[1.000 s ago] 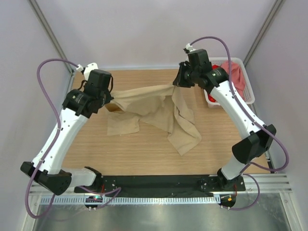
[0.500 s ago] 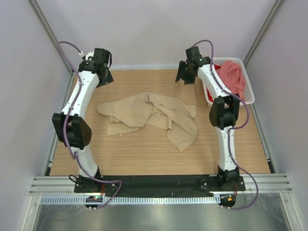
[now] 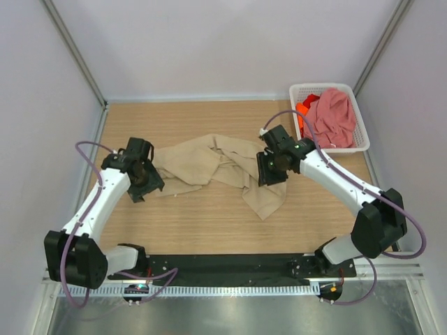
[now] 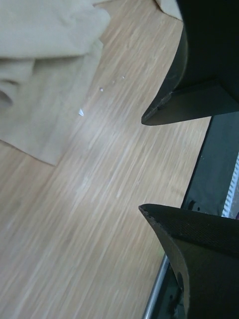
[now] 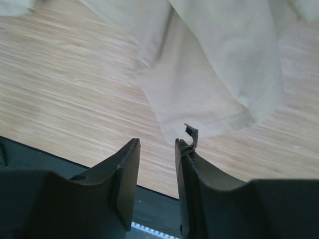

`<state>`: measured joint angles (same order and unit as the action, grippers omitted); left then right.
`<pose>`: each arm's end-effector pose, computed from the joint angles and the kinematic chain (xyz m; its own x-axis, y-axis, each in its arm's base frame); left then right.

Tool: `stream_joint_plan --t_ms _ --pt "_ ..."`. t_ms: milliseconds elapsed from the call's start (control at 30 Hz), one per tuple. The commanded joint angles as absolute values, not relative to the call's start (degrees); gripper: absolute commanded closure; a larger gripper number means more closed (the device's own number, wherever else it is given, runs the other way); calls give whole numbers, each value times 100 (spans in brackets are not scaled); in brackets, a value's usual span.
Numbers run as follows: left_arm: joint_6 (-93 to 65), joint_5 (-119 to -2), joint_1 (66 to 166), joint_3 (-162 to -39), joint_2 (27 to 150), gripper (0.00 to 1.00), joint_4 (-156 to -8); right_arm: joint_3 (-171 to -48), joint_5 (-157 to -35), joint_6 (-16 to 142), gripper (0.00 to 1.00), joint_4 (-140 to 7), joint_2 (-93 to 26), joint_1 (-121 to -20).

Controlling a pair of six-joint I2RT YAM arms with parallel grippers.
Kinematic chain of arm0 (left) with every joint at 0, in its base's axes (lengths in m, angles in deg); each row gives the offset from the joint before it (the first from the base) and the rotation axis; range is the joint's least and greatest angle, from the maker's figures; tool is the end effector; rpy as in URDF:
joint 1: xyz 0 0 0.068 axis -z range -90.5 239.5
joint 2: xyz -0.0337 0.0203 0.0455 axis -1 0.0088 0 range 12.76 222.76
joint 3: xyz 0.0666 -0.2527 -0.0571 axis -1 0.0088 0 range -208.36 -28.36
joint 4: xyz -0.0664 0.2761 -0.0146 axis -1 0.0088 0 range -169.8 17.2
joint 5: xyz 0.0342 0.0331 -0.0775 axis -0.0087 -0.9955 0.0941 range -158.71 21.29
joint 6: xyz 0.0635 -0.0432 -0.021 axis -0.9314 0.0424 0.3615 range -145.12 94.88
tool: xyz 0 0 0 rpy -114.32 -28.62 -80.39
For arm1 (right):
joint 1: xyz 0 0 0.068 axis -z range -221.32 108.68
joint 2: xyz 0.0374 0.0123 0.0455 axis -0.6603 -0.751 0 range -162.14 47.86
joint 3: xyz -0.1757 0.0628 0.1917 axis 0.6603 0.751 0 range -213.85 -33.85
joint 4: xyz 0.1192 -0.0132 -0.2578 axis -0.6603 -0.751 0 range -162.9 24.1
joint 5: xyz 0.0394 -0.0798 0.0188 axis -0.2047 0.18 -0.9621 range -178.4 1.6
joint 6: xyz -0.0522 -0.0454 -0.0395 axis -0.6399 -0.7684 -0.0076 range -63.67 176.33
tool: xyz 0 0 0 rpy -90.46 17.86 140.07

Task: Fold and stack the t-shirts
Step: Flatten the tshirt out

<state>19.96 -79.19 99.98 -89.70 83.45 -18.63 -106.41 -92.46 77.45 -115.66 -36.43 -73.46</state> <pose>0.2552 -0.0345 0.2396 -0.7390 -0.5714 -0.3569 -0.5723 0.8120 -0.1150 0.2838 0.1839 0.2496 -0.8957 -0.1381 -0.4227 -0.2534 0.9396 0.2300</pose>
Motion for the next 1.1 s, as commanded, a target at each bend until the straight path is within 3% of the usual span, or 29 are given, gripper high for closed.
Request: stream_joint_plan --t_ms 0,167,500,1067 --pt "2506 -7319 9961 -8384 8394 35 -2503 -9988 -9191 7760 60 -11345 -3625 -7244" --pt "2383 -6995 9303 -7794 8649 50 -3426 -9617 -9412 7812 68 -11187 -3388 -7252" --pt "2049 -6563 8783 -8083 9923 52 -4085 -9239 -9412 7874 69 -11108 -3098 -7252" --pt "2146 -6633 8783 -8136 10768 58 -4227 -9204 -9570 7980 72 -10976 -3308 -7235"
